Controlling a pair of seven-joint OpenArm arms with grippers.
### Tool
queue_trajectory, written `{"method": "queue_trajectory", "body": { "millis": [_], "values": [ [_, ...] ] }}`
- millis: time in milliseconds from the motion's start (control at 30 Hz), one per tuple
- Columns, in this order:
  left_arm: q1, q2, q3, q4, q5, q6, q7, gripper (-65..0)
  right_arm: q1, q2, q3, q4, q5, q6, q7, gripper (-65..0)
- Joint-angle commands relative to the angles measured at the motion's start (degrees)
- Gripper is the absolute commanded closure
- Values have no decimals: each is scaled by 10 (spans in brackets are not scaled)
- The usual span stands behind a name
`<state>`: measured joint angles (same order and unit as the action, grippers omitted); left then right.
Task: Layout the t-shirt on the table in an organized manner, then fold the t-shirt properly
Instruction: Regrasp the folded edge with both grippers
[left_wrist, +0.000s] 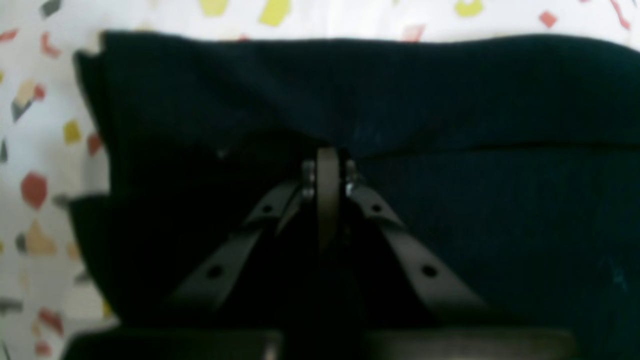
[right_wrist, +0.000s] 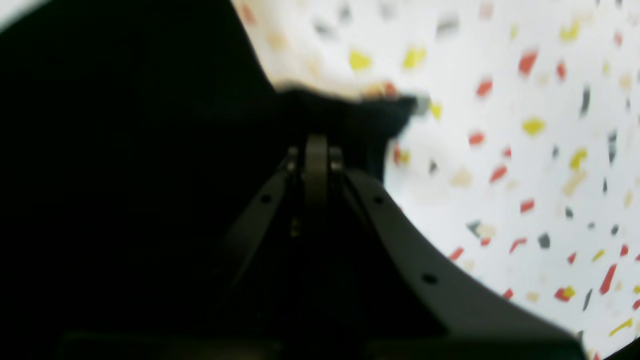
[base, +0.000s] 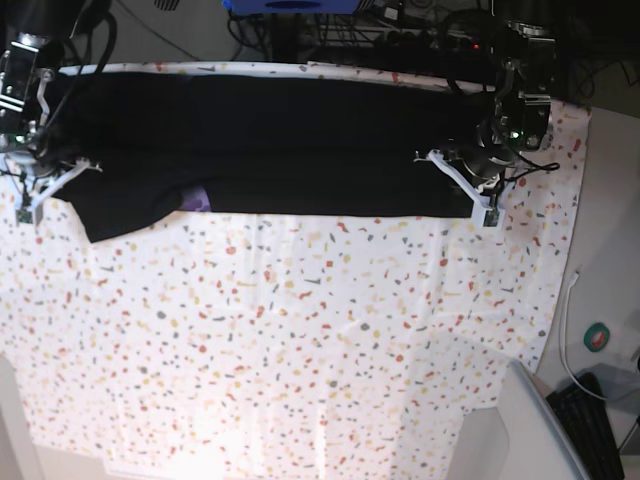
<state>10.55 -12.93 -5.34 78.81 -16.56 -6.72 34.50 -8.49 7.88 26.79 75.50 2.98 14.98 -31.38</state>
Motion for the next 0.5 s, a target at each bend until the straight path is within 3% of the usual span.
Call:
{"method": "queue_trajectory", "body": {
  "millis": [0, 233, 467],
  "values": [
    [-7, -10, -2, -12, 1, 1, -3, 0, 13, 8, 2, 5, 4, 0, 15, 0],
    [-14, -27, -8, -27, -5, 1, -11, 0, 14, 14, 2, 5, 4, 0, 23, 0],
    [24, -25, -9, 83, -5, 1, -9, 0, -3, -8, -3, 152, 6, 0, -24, 0]
  ]
}}
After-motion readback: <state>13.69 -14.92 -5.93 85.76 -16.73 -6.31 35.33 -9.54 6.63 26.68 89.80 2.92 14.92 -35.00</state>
